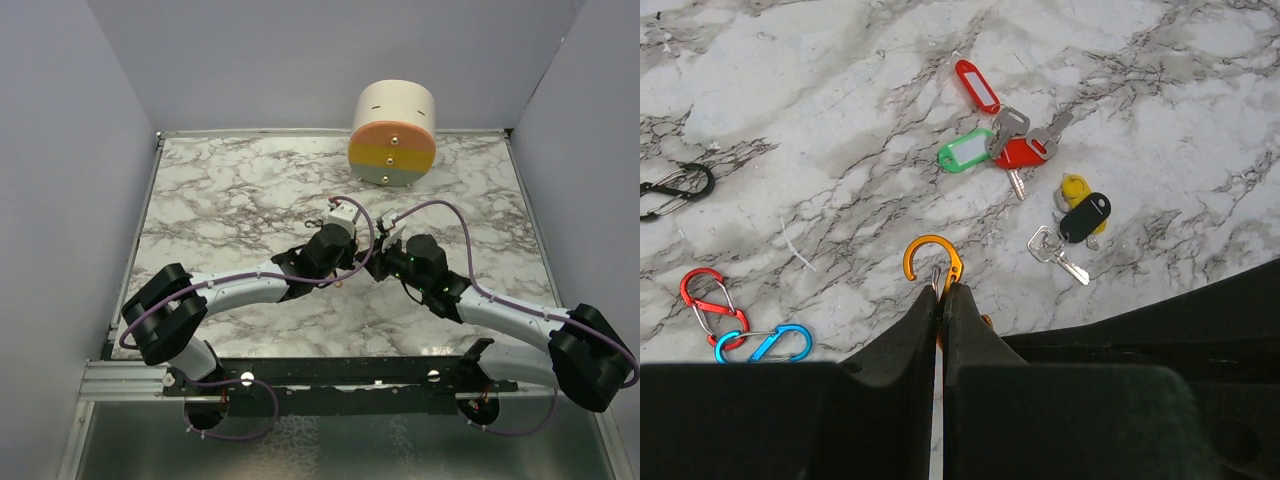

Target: Put the keys on the keyring

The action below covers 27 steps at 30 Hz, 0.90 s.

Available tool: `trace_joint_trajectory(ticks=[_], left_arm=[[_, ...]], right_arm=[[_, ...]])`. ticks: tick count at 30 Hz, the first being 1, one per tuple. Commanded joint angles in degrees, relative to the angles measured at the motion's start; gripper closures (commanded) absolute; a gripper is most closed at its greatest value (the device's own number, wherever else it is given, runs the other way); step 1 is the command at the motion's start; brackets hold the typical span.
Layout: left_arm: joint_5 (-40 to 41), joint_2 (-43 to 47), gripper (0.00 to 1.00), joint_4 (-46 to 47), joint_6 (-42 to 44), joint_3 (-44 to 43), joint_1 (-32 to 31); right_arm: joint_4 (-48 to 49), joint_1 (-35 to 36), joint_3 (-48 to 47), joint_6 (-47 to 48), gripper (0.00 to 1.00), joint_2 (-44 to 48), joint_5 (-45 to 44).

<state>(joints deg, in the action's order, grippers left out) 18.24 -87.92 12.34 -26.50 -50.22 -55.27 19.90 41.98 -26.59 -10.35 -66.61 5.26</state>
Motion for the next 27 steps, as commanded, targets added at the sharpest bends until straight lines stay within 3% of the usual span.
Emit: trace_joint_trajectory(ticks=[1, 10, 13, 18, 27], left_arm=[[2.7, 2.1, 1.00, 1.5, -0.7, 0.3, -0.3], [4.0, 2.4, 0.99, 0.9, -1.2, 0.1, -0.2], [4.9, 2.7, 0.84, 0.7, -1.4, 0.3, -0.2], [7.3, 4.0, 0.49, 0.3, -2.2, 1.1, -0.2], [13.4, 8.8, 0.36, 0.1, -4.1, 4.6, -0.2]], right_arm=[[1.3, 0.8, 0.8, 0.5, 0.99, 0.3, 2.0], [1.1, 0.9, 0.8, 0.6, 0.99, 0.4, 1.7], [0.9, 1.0, 0.8, 0.6, 0.99, 0.4, 1.8], [0.9, 1.0, 0.7, 0.6, 0.99, 0.5, 1.7], [-0.2, 1.1, 0.3, -0.1, 0.99, 0.5, -1.8]])
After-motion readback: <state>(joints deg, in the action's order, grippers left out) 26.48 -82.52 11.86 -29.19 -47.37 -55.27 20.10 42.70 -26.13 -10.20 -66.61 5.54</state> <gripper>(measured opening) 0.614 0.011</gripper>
